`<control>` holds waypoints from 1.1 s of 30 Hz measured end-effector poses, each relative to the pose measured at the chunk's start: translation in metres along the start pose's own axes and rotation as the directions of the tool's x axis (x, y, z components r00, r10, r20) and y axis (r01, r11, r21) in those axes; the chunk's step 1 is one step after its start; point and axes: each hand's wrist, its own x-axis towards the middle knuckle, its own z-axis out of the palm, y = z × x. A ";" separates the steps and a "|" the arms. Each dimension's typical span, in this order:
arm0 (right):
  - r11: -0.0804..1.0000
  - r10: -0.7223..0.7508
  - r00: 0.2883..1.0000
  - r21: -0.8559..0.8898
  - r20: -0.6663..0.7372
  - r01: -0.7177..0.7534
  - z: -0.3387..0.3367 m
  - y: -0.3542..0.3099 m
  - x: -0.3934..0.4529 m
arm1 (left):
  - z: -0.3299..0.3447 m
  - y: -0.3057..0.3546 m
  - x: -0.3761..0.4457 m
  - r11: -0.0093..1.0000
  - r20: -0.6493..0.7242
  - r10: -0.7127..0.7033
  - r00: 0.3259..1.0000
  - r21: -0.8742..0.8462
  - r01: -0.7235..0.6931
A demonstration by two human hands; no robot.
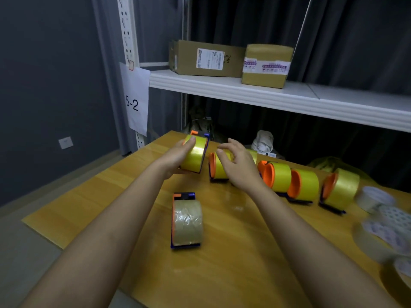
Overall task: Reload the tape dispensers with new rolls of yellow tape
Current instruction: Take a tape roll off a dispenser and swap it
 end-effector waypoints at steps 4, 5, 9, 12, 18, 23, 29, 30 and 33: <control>0.909 -0.140 0.988 -0.387 0.068 0.156 -0.006 0.017 -0.003 | 0.001 -0.015 0.022 0.980 -0.051 -0.114 0.992 0.161 0.121; 0.884 -0.158 0.984 -0.432 0.086 0.180 -0.007 0.021 -0.004 | 0.002 -0.018 0.026 0.971 -0.055 -0.132 0.990 0.193 0.140; 0.835 -0.239 0.964 -0.483 0.116 0.264 -0.005 0.029 -0.012 | 0.002 -0.026 0.033 0.951 -0.031 -0.128 0.991 0.279 0.132; 0.839 -0.274 0.955 -0.459 0.111 0.293 -0.001 0.031 -0.019 | 0.002 -0.027 0.035 0.932 -0.040 -0.087 0.995 0.349 0.096; 0.969 -0.133 0.947 -0.161 0.293 0.186 0.010 0.021 -0.043 | -0.009 -0.025 0.021 0.874 -0.115 0.050 0.992 0.486 0.012; 0.999 -0.047 0.771 0.045 0.635 0.024 0.018 0.004 -0.063 | -0.014 -0.020 -0.017 0.846 -0.088 0.109 0.990 0.531 -0.046; 0.996 -0.081 0.862 0.082 0.501 0.046 0.021 -0.004 -0.089 | -0.002 -0.018 -0.076 0.903 -0.141 0.171 0.975 0.418 -0.098; 0.993 -0.072 0.886 0.113 0.458 0.022 0.018 -0.004 -0.094 | 0.005 -0.016 -0.086 0.900 -0.144 0.190 0.971 0.420 -0.114; 0.982 -0.011 0.969 0.186 0.248 -0.036 0.003 -0.005 -0.110 | 0.028 -0.010 -0.112 0.898 -0.109 0.222 0.969 0.411 -0.159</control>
